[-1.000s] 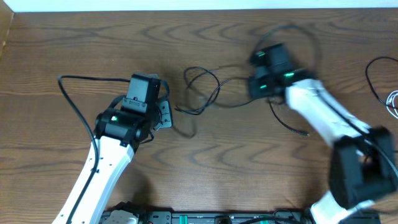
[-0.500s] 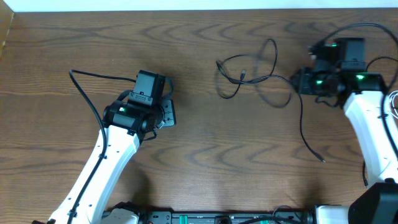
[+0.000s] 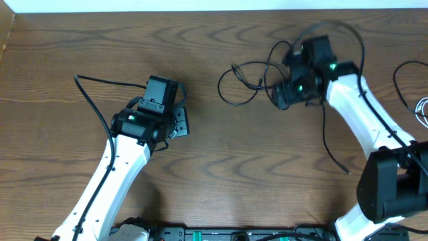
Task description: Untangle cables
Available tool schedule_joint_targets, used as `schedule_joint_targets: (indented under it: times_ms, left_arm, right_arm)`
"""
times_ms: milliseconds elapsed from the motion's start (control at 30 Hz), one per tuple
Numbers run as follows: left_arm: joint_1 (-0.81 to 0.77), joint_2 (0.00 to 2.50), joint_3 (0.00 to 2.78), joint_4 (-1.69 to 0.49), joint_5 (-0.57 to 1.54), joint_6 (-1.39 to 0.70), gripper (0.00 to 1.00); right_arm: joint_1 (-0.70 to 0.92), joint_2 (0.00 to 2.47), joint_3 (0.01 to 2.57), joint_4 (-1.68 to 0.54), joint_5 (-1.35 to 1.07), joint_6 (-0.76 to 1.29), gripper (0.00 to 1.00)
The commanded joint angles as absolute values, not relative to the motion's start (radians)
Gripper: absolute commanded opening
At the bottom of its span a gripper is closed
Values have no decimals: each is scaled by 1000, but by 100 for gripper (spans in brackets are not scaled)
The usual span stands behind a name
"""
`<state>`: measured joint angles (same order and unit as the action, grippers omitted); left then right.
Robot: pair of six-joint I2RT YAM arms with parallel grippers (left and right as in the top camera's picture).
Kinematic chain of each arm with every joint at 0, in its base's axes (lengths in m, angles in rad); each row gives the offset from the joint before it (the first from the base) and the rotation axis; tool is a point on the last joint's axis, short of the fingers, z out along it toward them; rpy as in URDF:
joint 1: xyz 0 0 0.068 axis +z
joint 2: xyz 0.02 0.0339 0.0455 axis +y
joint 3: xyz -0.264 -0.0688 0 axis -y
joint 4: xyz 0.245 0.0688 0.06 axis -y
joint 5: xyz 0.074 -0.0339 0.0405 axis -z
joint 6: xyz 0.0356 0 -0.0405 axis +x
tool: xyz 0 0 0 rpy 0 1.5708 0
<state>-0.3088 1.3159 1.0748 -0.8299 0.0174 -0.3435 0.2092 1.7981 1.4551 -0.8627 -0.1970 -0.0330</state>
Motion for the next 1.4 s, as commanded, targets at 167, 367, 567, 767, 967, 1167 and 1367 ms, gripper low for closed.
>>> schedule_joint_targets:
  times_ms: [167,367,567,767,967,1167,1367]
  left_arm:
    - [-309,1321,1081,-833,15,-356,57]
    - [-309,1321,1081,-833,15,-356,57]
    - [-309,1321,1081,-833,15,-356,57]
    - [-309,1321,1081,-833,15,-356,57]
    - [-309,1321,1081,-833,15,-356,57]
    - [-309,1321,1081,-833,15,-356,57]
    - [-309,1321,1081,-834,15,-356,57]
  right_arm:
    - [245,1909,1911,-1076,-197,-70,88]
    - [339,2041,1919,-965,10,-86,94]
    - [389,2194,1919,-897,99,-74,98]
    - [409,2297,1919,-859,105,25,99]
    - [413,2353,1917,-868,41,56,99]
    - [415,2357,1903,-882,42,70,99]
    - [413,2357,1826,-870,-32,101,99]
